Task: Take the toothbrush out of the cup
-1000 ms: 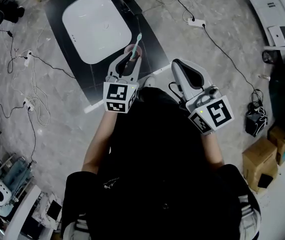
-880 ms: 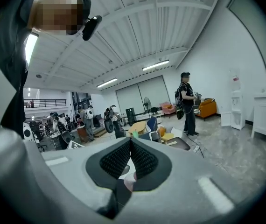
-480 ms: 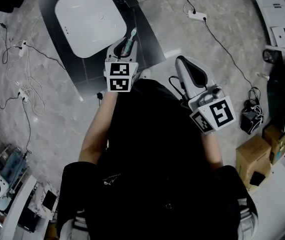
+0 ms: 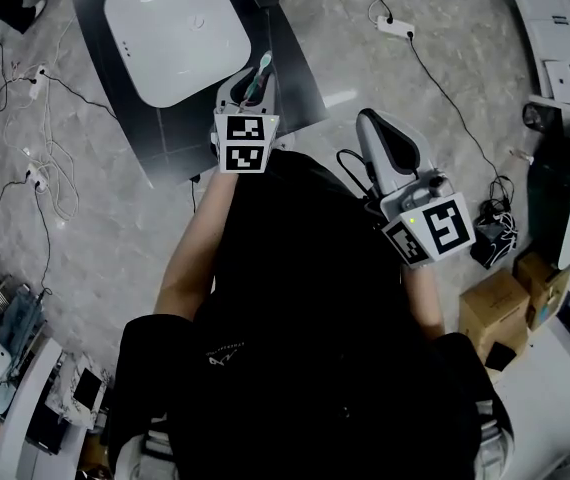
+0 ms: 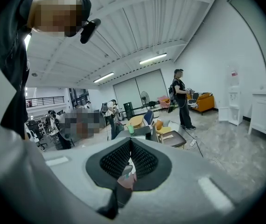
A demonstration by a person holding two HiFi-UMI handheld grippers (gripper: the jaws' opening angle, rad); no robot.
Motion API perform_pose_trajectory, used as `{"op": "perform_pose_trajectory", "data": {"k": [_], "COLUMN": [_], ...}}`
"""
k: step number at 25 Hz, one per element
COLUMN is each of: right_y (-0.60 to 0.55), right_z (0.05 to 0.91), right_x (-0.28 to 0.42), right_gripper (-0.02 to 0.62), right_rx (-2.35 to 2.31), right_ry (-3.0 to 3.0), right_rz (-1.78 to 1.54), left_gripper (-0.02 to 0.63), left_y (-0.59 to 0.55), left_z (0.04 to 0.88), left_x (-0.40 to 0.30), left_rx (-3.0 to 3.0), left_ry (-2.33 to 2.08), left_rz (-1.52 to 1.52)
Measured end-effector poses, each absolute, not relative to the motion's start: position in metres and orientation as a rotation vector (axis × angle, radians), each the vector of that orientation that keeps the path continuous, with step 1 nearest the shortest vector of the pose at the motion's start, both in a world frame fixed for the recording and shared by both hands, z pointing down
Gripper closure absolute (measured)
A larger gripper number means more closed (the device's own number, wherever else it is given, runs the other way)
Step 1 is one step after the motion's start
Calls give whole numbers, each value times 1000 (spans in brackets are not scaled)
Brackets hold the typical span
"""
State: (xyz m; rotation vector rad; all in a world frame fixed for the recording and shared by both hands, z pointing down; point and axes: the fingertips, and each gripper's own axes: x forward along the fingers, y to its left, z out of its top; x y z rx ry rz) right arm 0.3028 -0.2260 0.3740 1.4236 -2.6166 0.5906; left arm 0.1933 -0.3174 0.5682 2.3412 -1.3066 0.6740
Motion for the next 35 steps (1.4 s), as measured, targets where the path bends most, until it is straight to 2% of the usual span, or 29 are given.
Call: {"op": "perform_pose_trajectory", "data": {"k": [4,8,13,35], "right_y": [-231,-229,-230,-221], "right_z": [378,380,382,381], "right_x": [305,303,305,265], "right_gripper": [589,589,589,589], "right_rx": [1445,1426,1428,1321], "right_ry": [-2600,-2597,-2602,-2657], "right_rz": [590,588,600,569], "left_gripper": [521,565,577,578], "left_y": [-324,-327,-325,-321], "left_z": [569,570,568,462], "left_x": [192,189,188,144], "left_rx": [2332,2329,2332,2364], "left_ry": [-1335,-1354,-1360,-1494], "left_rz": [681,702,689,119]}}
